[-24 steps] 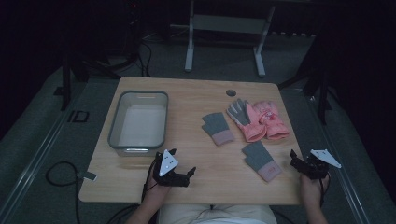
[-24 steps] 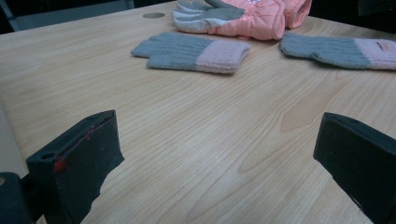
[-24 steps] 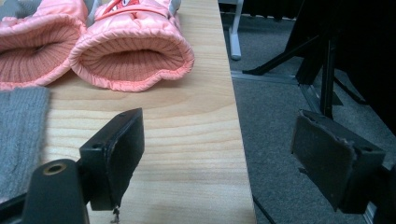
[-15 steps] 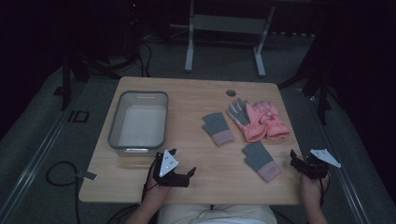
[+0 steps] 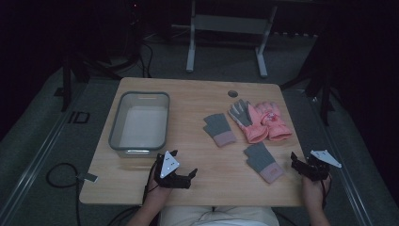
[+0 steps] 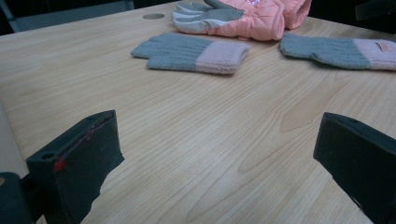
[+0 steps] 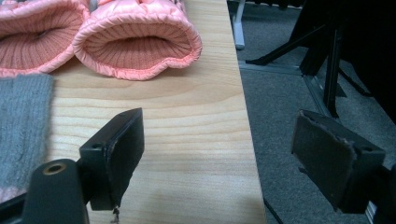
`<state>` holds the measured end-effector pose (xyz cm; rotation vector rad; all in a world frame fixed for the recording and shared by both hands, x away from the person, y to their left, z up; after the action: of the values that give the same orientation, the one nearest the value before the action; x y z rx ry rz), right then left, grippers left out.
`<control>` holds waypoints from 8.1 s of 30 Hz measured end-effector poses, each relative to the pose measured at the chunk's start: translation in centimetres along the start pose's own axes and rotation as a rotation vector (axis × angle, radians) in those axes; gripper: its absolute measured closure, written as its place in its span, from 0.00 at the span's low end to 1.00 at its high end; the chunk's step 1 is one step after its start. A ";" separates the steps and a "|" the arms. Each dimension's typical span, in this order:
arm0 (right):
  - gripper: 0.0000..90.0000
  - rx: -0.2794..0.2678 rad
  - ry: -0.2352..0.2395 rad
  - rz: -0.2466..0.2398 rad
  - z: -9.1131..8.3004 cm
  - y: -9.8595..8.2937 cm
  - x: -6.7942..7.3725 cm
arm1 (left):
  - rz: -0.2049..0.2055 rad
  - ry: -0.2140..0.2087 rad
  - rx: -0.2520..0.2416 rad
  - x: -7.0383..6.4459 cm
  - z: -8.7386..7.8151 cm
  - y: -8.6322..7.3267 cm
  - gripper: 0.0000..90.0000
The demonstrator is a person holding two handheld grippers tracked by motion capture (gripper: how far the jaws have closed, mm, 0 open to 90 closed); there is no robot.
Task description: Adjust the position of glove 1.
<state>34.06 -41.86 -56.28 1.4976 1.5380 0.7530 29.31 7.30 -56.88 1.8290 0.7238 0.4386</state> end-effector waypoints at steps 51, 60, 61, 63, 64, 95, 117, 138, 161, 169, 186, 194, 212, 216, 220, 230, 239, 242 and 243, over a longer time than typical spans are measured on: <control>0.13 -0.061 0.455 -0.095 -4.1 14.5 10.3 | 0.018 0.007 -0.014 -0.1 -0.2 0.0 0.00; 0.27 -0.021 0.558 -0.205 -2.4 14.6 14.7 | 0.003 0.018 -0.033 0.0 -0.3 -0.1 0.00; 0.32 -0.011 0.563 -0.205 -2.1 14.5 15.2 | 0.018 0.009 -0.029 -0.2 -0.2 -0.1 0.00; 0.31 -0.016 0.573 -0.248 -1.6 14.1 16.3 | 0.013 0.014 -0.021 -0.2 -0.2 0.0 0.00; 0.33 -0.012 0.540 -0.264 -1.0 13.8 17.1 | 0.017 0.010 -0.018 -0.2 -0.1 0.0 0.00; 0.67 0.278 0.549 -0.407 10.0 10.6 25.2 | 0.070 -0.045 0.015 -0.9 0.0 -0.1 0.00; 0.95 0.246 0.491 -0.173 5.0 13.3 25.9 | 0.036 -0.022 -0.009 -0.5 -0.3 -0.1 0.00; 0.95 0.190 0.484 0.050 -4.0 9.6 24.3 | 0.054 -0.016 -0.006 -0.7 -0.3 -0.1 0.00; 0.91 0.315 0.412 0.127 -2.7 2.9 26.2 | 0.061 -0.017 -0.002 -0.8 -0.3 -0.1 0.00; 0.72 0.277 0.396 0.117 -3.1 3.3 26.1 | 0.055 -0.020 0.000 -0.8 -0.2 -0.1 0.00; 0.66 0.167 0.529 -0.166 -0.8 7.7 19.8 | 0.050 -0.024 0.000 -0.7 -0.2 -0.1 0.00; 0.68 0.162 0.527 -0.244 -0.2 7.7 13.5 | 0.054 -0.021 0.002 -0.7 -0.2 -0.1 0.00; 0.68 0.241 0.608 -0.395 0.6 4.0 8.5 | 0.053 -0.017 0.000 -0.7 -0.2 -0.1 0.00; 0.68 0.288 0.627 -0.401 1.0 3.6 8.9 | 0.055 -0.016 -0.002 -0.7 -0.2 -0.1 0.00; 0.68 0.296 0.610 -0.428 1.2 3.5 9.3 | 0.058 -0.014 -0.007 -0.7 -0.2 -0.1 0.00; 0.90 0.277 0.572 -0.346 1.1 3.0 9.4 | 0.059 -0.006 -0.010 -0.7 -0.2 -0.1 0.00; 0.94 0.238 0.500 -0.223 -1.7 5.0 10.5 | 0.057 -0.005 -0.015 -0.7 -0.3 -0.1 0.00; 0.94 0.212 0.449 -0.174 -3.1 5.9 11.0 | 0.058 -0.004 -0.015 -0.7 -0.3 -0.1 0.00; 0.94 0.210 0.436 -0.151 -3.6 6.1 11.2 | 0.058 -0.004 -0.014 -0.7 -0.3 -0.1 0.00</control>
<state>34.65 -29.74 -51.03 1.4037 2.0865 0.8916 28.61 7.07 -56.86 1.8413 0.6646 0.4770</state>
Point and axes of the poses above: each handheld gripper's, and its own axes: z roughly forward along the jaws, y roughly out of its top, x roughly to its left, the point moved 2 cm from there along z, roughly forward along the jaws, and after that the axes turned 8 degrees about -y, right-handed, at the moved point
